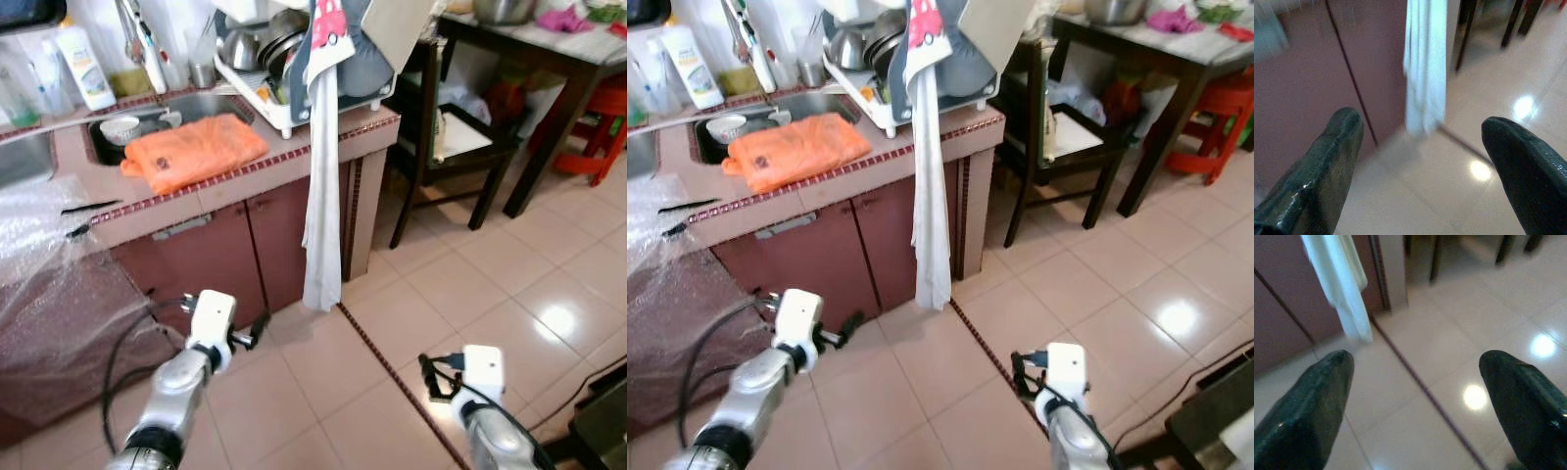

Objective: Kitchen organization

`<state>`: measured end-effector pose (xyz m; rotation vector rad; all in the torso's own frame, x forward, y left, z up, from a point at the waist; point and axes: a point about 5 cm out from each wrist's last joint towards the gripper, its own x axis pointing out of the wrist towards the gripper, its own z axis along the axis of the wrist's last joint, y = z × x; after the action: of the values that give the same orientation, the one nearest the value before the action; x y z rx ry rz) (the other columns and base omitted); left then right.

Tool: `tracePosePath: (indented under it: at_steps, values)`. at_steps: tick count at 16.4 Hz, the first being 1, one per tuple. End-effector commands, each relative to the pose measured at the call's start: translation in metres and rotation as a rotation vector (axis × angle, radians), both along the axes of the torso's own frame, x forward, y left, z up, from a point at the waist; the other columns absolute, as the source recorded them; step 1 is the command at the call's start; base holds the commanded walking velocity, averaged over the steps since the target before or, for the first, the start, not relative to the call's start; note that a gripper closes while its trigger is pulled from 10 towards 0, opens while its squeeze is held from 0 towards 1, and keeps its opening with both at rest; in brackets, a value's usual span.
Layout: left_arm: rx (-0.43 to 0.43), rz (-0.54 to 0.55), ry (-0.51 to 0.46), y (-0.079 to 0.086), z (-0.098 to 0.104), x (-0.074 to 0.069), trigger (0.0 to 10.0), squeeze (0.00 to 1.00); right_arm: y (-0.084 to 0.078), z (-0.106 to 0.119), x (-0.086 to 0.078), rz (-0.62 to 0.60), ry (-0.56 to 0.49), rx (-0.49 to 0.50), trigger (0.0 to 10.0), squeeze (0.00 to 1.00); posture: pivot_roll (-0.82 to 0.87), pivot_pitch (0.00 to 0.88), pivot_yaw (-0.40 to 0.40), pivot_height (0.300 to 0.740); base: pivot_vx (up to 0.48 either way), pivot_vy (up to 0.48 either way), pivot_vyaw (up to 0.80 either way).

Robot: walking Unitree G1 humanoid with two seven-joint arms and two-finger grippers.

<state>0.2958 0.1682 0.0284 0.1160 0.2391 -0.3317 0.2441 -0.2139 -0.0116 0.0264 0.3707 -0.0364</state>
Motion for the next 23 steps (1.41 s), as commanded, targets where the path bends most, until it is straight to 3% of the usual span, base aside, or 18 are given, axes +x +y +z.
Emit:
tracePosePath:
  at_steps: [1, 2, 4, 5, 7, 9, 10, 12, 14, 16, 21, 23]
  values:
    - [0.022, -0.016, -0.040, 0.005, 0.004, -0.003, 10.0, 0.00, -0.001, 0.014, 0.005, 0.034, -0.059, -0.014, 10.0, 0.00, -0.04, 0.031, 0.072, 0.740, 0.000, 0.000, 0.00]
    - [0.063, 0.019, -0.100, 0.010, 0.010, -0.006, 10.0, 0.00, -0.002, 0.026, 0.004, 0.055, -0.109, -0.045, 10.0, 0.00, -0.04, 0.035, 0.076, 0.740, 0.000, 0.000, 0.00]
    - [0.048, 0.041, -0.119, 0.018, 0.012, -0.017, 10.0, 0.00, -0.008, 0.053, -0.001, 0.040, -0.210, -0.080, 10.0, 0.00, -0.04, 0.039, 0.078, 0.740, 0.000, 0.000, 0.00]
    - [0.025, 0.063, -0.151, 0.021, 0.016, -0.029, 10.0, 0.00, -0.009, 0.071, -0.005, 0.035, -0.279, -0.163, 10.0, 0.00, -0.04, 0.039, 0.078, 0.740, 0.000, 0.000, 0.00]
    - [-0.008, 0.165, -0.181, 0.026, 0.022, -0.045, 10.0, 0.00, 0.000, 0.098, -0.014, 0.031, -0.364, -0.134, 10.0, 0.00, -0.04, 0.049, 0.064, 0.740, 0.000, 0.000, 0.00]
    - [-0.065, 0.184, -0.186, 0.023, 0.023, -0.049, 10.0, 0.00, 0.005, 0.110, -0.020, -0.038, -0.386, -0.147, 10.0, 0.00, -0.02, 0.051, 0.048, 0.740, 0.000, 0.000, 0.00]
    - [-0.099, 0.186, -0.205, 0.020, 0.026, -0.049, 10.0, 0.00, 0.009, 0.113, -0.025, -0.058, -0.369, -0.082, 10.0, 0.00, -0.02, 0.053, 0.039, 0.740, 0.000, 0.000, 0.00]
    - [-0.047, 0.125, -0.273, 0.012, 0.034, -0.051, 10.0, 0.00, 0.013, 0.114, -0.033, -0.087, -0.376, -0.087, 10.0, 0.00, -0.01, 0.054, 0.024, 0.740, 0.000, 0.000, 0.00]
    - [0.035, 0.127, -0.243, 0.018, 0.030, -0.068, 10.0, 0.00, 0.021, 0.121, -0.040, -0.023, -0.381, -0.111, 10.0, 0.00, -0.01, 0.052, 0.020, 0.740, 0.000, 0.000, 0.00]
    - [0.034, 0.146, -0.213, 0.025, 0.025, -0.073, 10.0, 0.00, 0.020, 0.123, -0.040, -0.012, -0.360, -0.145, 10.0, 0.00, -0.01, 0.058, 0.018, 0.740, 0.000, 0.000, 0.00]
    - [0.075, 0.143, -0.234, 0.026, 0.029, -0.063, 10.0, 0.00, 0.028, 0.131, -0.026, 0.009, -0.384, -0.130, 10.0, 0.00, 0.01, 0.062, 0.025, 0.740, 0.000, 0.000, 0.64]
    - [0.076, 0.182, -0.188, 0.033, 0.029, -0.062, 10.0, 0.00, 0.032, 0.133, -0.024, 0.000, -0.397, -0.095, 10.0, 0.00, 0.02, 0.068, 0.037, 0.740, 0.000, 0.000, 0.30]
